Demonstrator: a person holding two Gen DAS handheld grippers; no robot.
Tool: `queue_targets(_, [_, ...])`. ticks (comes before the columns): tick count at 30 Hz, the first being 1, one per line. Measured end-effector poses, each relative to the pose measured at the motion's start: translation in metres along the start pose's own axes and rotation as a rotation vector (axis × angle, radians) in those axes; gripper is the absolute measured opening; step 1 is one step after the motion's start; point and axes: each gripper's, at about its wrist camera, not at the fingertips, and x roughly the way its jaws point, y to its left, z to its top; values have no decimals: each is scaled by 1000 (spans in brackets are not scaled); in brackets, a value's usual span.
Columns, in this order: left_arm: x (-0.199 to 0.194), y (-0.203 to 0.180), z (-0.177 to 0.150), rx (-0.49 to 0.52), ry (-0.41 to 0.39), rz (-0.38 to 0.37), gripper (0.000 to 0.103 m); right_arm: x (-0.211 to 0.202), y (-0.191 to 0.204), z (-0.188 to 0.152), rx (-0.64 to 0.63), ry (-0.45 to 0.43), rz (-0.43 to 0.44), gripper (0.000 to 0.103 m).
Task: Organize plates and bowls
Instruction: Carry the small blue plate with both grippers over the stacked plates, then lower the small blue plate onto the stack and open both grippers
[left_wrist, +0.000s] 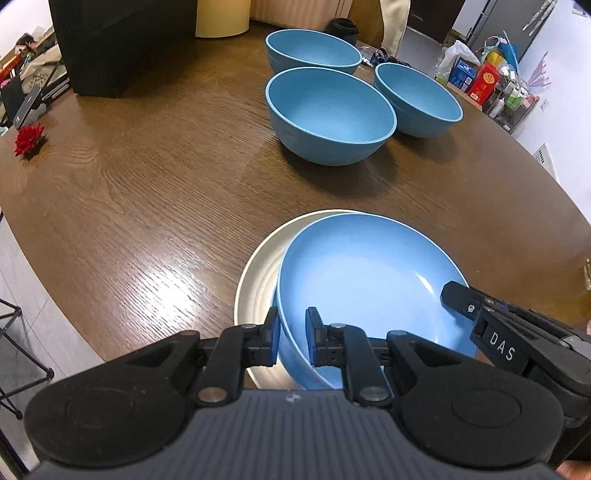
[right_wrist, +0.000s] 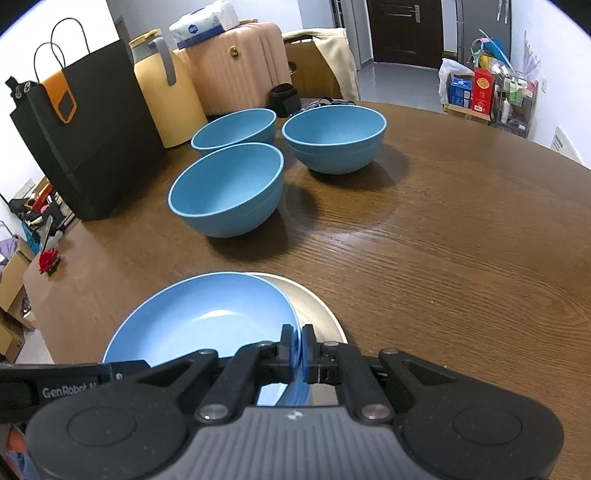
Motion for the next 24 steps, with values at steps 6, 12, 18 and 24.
queue_targets(6, [11, -2, -3, 39, -23, 28, 15, 12, 3, -6, -28, 3, -8, 4])
queue_targets(12, [21, -3, -7, 67, -24, 36, 15, 22, 4, -12, -55, 5, -20, 4])
queue_targets(18, [23, -10, -10, 121, -52, 52, 16, 23, 6, -16, -91, -15, -35, 4])
queue_targets(24, [24, -13, -12, 170, -59, 55, 16, 20, 3, -17, -93, -16, -32, 5])
